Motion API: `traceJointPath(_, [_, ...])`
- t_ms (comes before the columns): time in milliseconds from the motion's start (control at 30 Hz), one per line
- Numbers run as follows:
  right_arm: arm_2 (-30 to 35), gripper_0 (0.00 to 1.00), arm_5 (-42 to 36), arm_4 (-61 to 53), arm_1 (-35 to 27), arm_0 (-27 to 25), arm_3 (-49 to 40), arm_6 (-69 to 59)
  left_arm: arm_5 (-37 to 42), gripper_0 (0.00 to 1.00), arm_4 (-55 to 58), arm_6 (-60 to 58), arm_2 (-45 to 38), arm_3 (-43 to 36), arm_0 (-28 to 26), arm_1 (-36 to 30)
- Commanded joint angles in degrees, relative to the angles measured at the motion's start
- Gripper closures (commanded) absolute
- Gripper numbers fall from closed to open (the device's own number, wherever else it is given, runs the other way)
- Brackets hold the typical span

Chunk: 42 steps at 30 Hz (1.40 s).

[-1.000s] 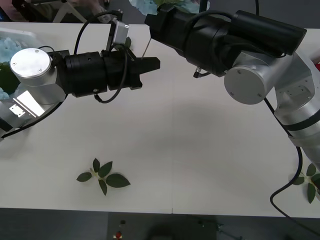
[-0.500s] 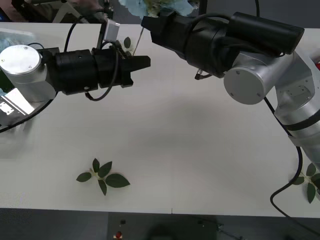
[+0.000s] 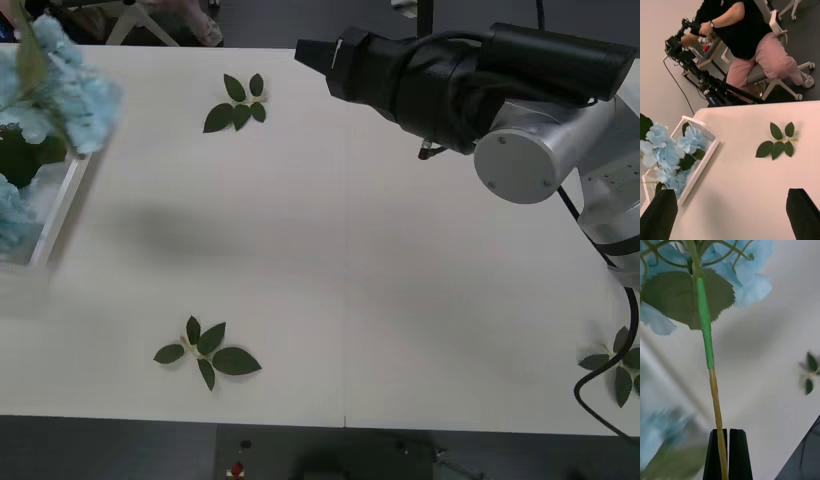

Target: Put the red flowers into the right box and the blue flowers into the left box

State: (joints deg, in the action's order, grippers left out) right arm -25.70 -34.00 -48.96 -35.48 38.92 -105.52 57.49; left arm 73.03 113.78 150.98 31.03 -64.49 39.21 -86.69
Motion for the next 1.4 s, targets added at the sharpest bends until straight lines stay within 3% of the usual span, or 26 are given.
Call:
traceJointPath(33, [-1.64, 0.15, -3.8, -7.12, -5.91, 2.12, -0.83, 19.07, -1.22, 1.0, -18.69, -2.1, -2.99, 4.64, 0.95, -3.48])
traceJointPath(267, [-1.46, 0.15, -9.68, -20.21, -9.08, 1.51, 1.81, 40.51, -16.25, 1.0, -31.43, -3.5, -1.85, 14.75, 0.78, -0.06])
traceJointPath(400, [1.53, 0.16, -19.09, -28.21, -7.06, 1.33, 6.56, 56.77, -23.37, 0.95, -33.98, -4.65, -1.85, 18.0, 0.78, 4.16])
traceJointPath(433, [2.14, 0.16, -20.5, -29.79, -6.53, 1.24, 7.7, 58.97, -24.16, 0.92, -34.16, -4.73, -1.94, 18.35, 0.86, 4.6])
traceJointPath(500, [4.87, 0.16, -26.38, -34.98, -4.77, 1.24, 12.89, 71.01, -26.18, 0.49, -34.59, -5.17, -1.94, 19.32, 0.86, 6.18])
traceJointPath(533, [5.92, 0.16, -28.49, -36.12, -4.24, 1.16, 14.56, 74.7, -26.27, 0.42, -34.86, -5.26, -1.85, 19.41, 0.86, 6.54])
traceJointPath(667, [10.05, 0.16, -37.46, -40.96, -1.96, 1.16, 21.15, 86.83, -26.18, 0.26, -35.3, -5.79, -1.85, 17.91, 0.95, 6.98])
traceJointPath(800, [10.67, 0.16, -40.8, -42.8, -1.87, 1.07, 21.76, 93.86, -22.05, 0.23, -34.16, -6.23, -1.94, 13.34, 1.57, 6.27])
traceJointPath(967, [10.67, 0.16, -40.45, -46.76, -1.34, -1.04, 19.48, 96.85, -14.58, 0.22, -23.61, -7.02, -1.94, 7.1, 4.12, 3.81])
traceJointPath(1167, [7.15, 0.16, -31.66, -47.55, -2.75, -3.68, 12.97, 95.8, -4.04, 0.17, 12.95, -0.6, -2.02, 1.21, 4.91, -1.29])
traceJointPath(1267, [5.31, 0.16, -28.58, -47.81, -2.57, -3.59, 12.89, 95.18, -0.7, 0.14, 25.96, 2.91, -2.02, -1.07, 4.91, 1.61])
traceJointPath(1333, [4.87, 0.15, -27.61, -47.55, -2.57, -3.59, 12.89, 95.0, -1.84, 0.0, 26.23, 3.26, -2.02, -3.27, 4.82, 5.57])
traceJointPath(1400, [4.34, 0.16, -27.09, -47.63, -2.57, -3.59, 12.89, 94.92, -5.27, 0.0, 24.03, 4.02, -2.02, -5.29, 4.2, 10.76])
